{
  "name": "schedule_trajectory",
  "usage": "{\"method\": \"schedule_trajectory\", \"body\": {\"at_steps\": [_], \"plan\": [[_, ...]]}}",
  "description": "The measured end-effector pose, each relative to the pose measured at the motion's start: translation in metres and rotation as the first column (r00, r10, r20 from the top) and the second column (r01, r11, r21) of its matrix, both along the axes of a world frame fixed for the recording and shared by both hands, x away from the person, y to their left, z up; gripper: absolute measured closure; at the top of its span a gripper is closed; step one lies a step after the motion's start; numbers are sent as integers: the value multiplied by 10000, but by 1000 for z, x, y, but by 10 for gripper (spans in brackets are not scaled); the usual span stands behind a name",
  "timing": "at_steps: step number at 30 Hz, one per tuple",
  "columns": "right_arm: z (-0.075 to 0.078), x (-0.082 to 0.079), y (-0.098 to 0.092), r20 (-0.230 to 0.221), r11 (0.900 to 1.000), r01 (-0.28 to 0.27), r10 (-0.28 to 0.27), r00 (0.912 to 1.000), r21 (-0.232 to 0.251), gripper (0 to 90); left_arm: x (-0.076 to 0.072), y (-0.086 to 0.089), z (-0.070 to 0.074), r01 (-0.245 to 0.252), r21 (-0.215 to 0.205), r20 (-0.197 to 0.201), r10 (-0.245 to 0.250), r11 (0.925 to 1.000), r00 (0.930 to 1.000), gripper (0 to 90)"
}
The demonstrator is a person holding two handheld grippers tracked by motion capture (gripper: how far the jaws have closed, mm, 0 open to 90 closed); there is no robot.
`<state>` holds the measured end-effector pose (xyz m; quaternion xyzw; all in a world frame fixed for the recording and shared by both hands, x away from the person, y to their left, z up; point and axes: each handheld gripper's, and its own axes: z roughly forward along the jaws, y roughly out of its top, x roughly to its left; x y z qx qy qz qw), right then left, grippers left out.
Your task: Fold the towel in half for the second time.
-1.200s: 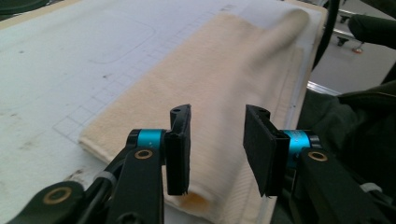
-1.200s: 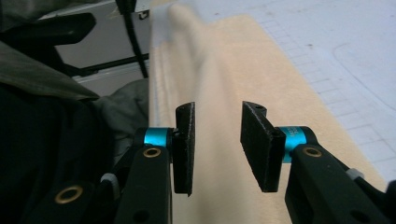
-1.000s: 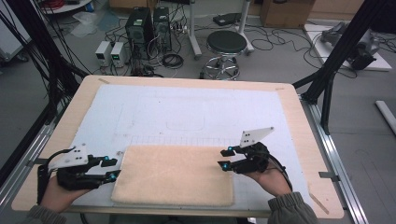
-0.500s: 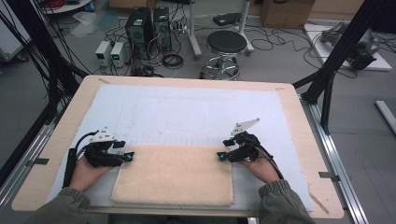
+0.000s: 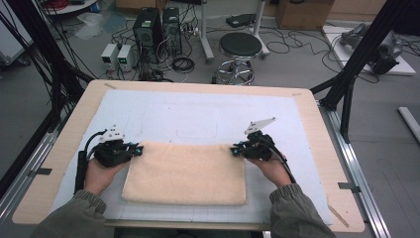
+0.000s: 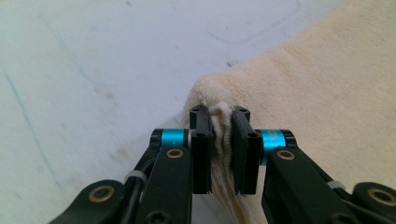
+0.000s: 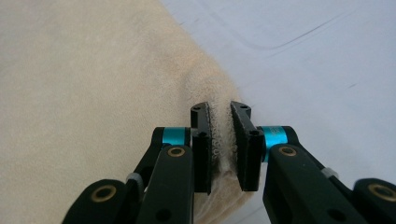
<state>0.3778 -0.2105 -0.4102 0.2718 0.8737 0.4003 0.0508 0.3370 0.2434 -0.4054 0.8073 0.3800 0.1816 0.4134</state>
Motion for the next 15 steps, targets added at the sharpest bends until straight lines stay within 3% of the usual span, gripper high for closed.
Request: {"method": "schedule_trajectory", "body": {"at_steps": [5,7,11,13,15], "plan": [[7,33,1,435,9952,955,-963,9944,218,798,31,-6,7,-882,-114,294,885,9960,9956,794],[8,47,1,412,9906,1298,-1315,9905,423,798,43,-6,8,-1219,-274,338,1228,9922,9919,794],[11,68,6,604,9838,1773,-1786,9821,263,796,64,-6,8,-1703,-866,306,1735,9816,9844,793],[12,78,6,676,9778,2084,-2095,9755,233,776,72,-7,5,-1708,-741,109,1721,9825,9850,775],[11,83,5,986,9713,2359,-2379,9663,313,663,76,-8,1,-1824,-399,59,1828,9824,9831,685]]}}
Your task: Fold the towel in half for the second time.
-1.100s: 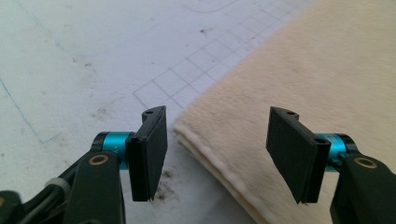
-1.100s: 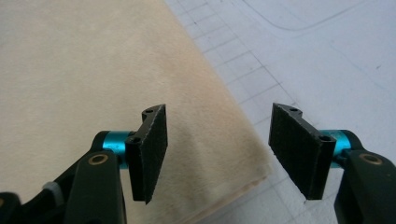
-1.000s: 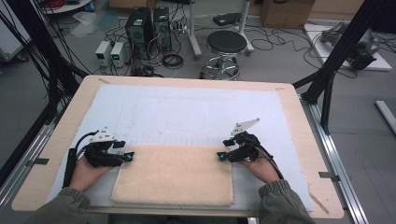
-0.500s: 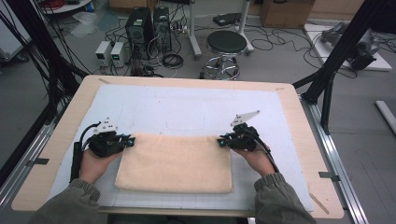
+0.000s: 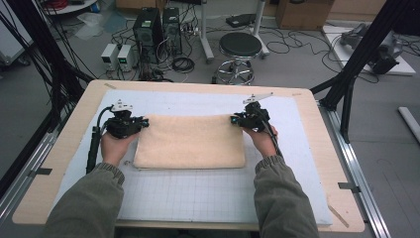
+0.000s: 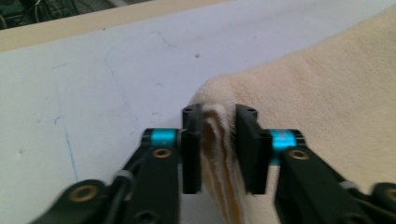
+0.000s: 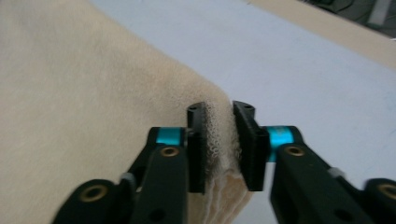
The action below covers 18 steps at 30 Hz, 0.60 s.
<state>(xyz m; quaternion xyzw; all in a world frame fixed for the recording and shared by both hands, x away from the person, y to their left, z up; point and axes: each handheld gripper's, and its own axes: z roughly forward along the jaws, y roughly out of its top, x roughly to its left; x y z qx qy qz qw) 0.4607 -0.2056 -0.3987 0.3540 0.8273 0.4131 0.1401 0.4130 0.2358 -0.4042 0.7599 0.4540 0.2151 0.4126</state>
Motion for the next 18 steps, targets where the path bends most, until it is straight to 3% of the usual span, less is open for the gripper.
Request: {"method": "schedule_trajectory", "body": {"at_steps": [2,4,13,15,18], "plan": [[-2,1,-1,43,9996,261,-261,9997,46,562,0,2,-4,141,-136,-449,-147,9998,9989,564],[-3,-1,-2,-227,9999,21,-19,9997,109,522,-4,5,-6,263,-48,-513,-266,9996,9983,504],[-4,-37,-3,-10,9995,-329,329,9995,26,461,-39,3,-5,1284,425,-96,-1281,9908,9917,453],[-4,-43,-4,16,9994,-342,342,9994,78,444,-45,3,-4,1352,381,195,-1360,9901,9905,440],[-4,-50,-9,19,9987,-283,282,9996,416,422,-49,6,-4,1356,245,224,-1362,9905,9904,419]]}}
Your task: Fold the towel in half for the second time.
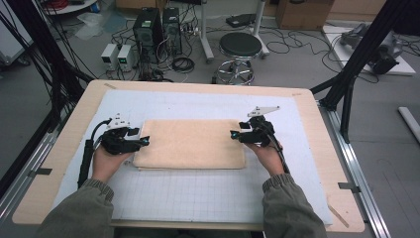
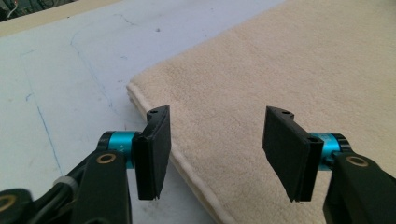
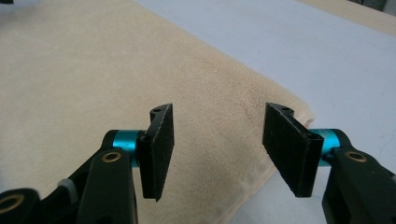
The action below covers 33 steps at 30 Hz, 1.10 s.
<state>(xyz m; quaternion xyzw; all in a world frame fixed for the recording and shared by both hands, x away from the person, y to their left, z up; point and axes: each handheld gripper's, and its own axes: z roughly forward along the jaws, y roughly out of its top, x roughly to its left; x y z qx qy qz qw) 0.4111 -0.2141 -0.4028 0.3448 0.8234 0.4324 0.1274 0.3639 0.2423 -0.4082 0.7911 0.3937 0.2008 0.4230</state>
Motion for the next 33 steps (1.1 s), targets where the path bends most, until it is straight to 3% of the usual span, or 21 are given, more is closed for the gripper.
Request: {"method": "schedule_trajectory", "body": {"at_steps": [3,6,12,17,20,23,26,33], "plan": [[-2,-6,-4,-84,9996,63,-61,9999,291,363,-5,3,1,86,-163,25,-85,9998,10000,404],[-2,-9,-5,-491,9991,-35,56,9988,427,302,-9,2,3,205,-184,50,-204,9996,9998,366],[6,-19,5,30,9992,-383,382,9993,68,249,-17,-1,8,447,-99,259,-445,9989,9987,328],[8,-24,8,156,9982,-523,527,9985,-282,217,-25,-1,7,513,-70,481,-509,9987,9975,313],[6,-25,8,-77,9976,-627,625,9980,-289,208,-28,2,4,519,-124,363,-514,9986,9980,301],[7,-28,7,-2,9975,-636,637,9980,-313,205,-31,6,4,496,-325,404,-483,9982,9980,282],[5,-35,4,568,9991,-421,426,9975,-89,208,-34,8,5,511,-406,438,-493,9979,9978,269],[-6,-46,-8,202,9994,-326,324,9993,138,187,-39,6,4,637,-336,416,-623,9974,9972,239]]}}
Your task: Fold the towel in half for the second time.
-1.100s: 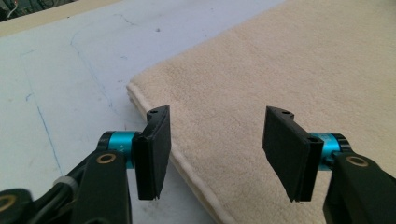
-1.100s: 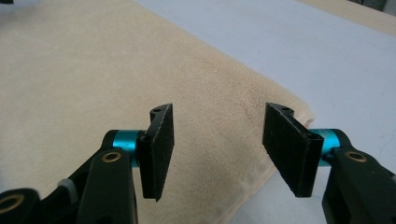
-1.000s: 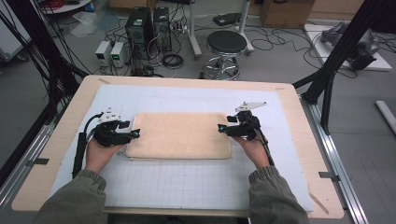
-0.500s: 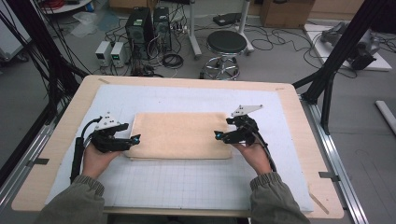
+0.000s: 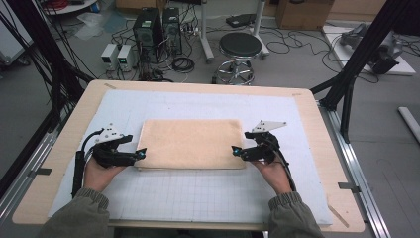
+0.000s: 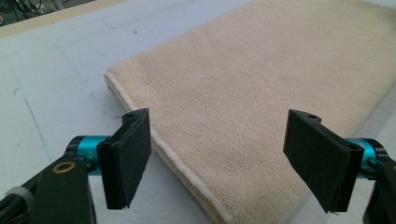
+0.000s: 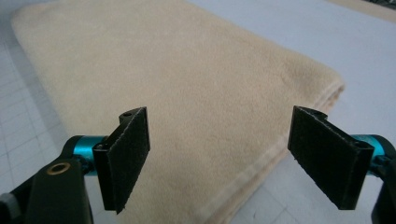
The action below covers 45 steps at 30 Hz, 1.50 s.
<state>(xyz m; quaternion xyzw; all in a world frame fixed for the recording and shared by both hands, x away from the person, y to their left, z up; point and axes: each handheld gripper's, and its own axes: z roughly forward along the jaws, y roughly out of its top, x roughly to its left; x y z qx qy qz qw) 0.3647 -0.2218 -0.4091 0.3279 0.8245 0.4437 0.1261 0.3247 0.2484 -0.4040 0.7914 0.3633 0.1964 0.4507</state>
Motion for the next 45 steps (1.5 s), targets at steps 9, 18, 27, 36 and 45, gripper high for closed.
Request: {"method": "schedule_trajectory", "body": {"at_steps": [9,18,27,36,45], "plan": [[4,-9,4,-19,9998,-185,185,9998,21,150,-10,2,1,100,-194,120,-98,9998,9999,219],[1,-20,-3,258,10000,-39,37,9997,74,146,-18,2,4,193,-256,207,-188,9995,9996,205],[5,-36,-11,470,9999,74,-80,9989,139,126,-31,6,6,261,-167,346,-255,9995,9991,187],[5,-51,-20,565,9993,219,-235,9981,296,122,-42,8,7,327,-69,443,-323,9994,9985,160],[5,-61,-25,708,9992,220,-244,9972,341,121,-53,13,7,401,-11,446,-400,9992,9982,159]]}}
